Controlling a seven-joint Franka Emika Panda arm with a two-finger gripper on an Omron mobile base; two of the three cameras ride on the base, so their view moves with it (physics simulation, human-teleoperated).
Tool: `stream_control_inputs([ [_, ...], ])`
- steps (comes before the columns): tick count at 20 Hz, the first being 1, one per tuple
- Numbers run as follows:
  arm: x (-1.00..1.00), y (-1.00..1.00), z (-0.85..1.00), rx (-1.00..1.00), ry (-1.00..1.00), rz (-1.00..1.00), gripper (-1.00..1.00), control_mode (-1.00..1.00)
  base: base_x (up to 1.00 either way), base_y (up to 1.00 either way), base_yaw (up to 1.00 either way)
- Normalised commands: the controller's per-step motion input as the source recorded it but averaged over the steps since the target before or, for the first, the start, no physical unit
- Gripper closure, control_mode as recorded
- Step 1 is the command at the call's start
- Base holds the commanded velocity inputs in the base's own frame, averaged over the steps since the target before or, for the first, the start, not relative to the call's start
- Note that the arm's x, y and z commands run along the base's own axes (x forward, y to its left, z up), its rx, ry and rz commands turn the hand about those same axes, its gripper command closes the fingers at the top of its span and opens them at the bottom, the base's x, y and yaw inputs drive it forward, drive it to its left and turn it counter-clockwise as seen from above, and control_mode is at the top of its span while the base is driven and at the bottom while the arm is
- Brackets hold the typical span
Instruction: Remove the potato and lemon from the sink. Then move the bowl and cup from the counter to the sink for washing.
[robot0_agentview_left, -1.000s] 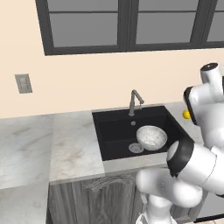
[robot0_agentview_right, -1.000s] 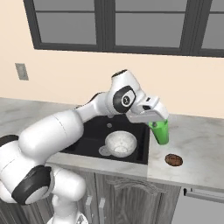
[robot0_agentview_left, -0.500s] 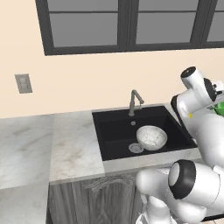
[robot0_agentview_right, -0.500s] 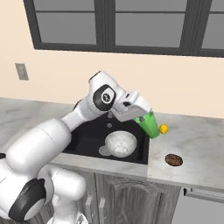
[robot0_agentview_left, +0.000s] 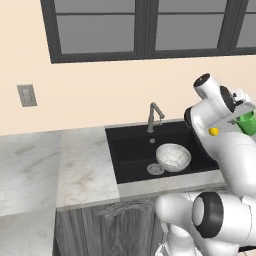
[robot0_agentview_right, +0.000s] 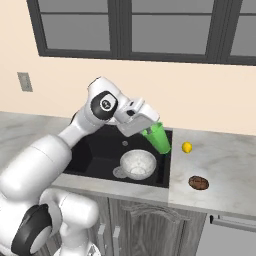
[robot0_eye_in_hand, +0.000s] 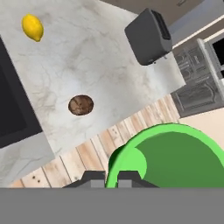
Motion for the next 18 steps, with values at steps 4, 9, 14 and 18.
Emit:
stream_control_inputs([
  [4,0.0,0.39,0.1,0.0,0.09,0.0,1.0,-1.0,0.0,0.0,0.0],
  [9,0.0,0.37,0.05,0.03,0.07,0.0,1.0,-1.0,0.0,0.0,0.0],
  [14,-0.02,0.33,0.04,0.08,0.1,0.0,1.0,-1.0,0.0,0.0,0.0],
  [18,-0.04,0.28,0.03,0.11,0.08,0.0,1.0,-1.0,0.0,0.0,0.0],
])
